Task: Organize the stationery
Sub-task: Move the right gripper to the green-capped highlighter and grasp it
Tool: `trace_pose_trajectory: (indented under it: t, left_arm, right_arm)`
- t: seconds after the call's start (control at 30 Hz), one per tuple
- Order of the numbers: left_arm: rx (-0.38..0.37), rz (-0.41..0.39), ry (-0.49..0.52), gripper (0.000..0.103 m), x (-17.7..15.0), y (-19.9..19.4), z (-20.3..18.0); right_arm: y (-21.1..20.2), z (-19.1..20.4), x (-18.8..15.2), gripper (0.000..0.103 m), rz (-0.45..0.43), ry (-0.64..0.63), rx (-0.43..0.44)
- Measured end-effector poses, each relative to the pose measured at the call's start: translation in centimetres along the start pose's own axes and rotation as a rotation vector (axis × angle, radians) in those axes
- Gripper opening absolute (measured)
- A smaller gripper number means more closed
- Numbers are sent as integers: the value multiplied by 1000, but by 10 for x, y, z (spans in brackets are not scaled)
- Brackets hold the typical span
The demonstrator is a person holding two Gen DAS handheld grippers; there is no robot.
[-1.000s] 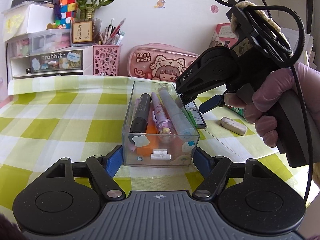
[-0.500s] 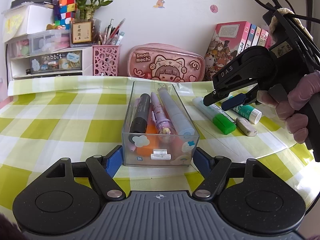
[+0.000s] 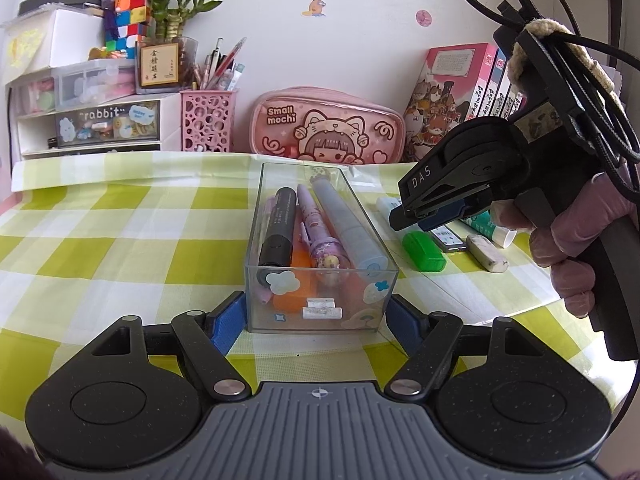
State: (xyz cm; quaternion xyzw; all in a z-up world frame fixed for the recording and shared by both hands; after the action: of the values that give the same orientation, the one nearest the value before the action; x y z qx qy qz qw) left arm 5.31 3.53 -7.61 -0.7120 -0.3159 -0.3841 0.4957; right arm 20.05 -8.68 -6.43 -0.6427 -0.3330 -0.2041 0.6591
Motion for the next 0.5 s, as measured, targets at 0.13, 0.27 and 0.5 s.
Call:
trace_pose_trajectory:
  t: [0.13, 0.27, 0.5]
  left_arm:
    - [0, 0, 0, 74, 0, 0, 0]
    - [0, 0, 1, 74, 0, 0, 0]
    - [0, 0, 1, 74, 0, 0, 0]
  right_arm:
    - [-2, -3, 1, 27, 20, 49, 61]
    - [-1, -9, 3, 27, 17, 90, 58]
    - [7, 2, 1, 28, 23, 55, 15]
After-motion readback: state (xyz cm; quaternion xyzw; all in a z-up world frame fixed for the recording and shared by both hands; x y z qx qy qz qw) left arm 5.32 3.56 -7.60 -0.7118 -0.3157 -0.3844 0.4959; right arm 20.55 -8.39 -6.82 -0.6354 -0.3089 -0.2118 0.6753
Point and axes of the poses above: each gripper's, at about its wrist camera, not at the fingertips, and y roughly the way its jaws point, z to its left, x to its top, the point moved 4 cm from there along y, roughly the way its jaws point, and after that the axes turned 13 degrees about -x, right-handed, at the moved point
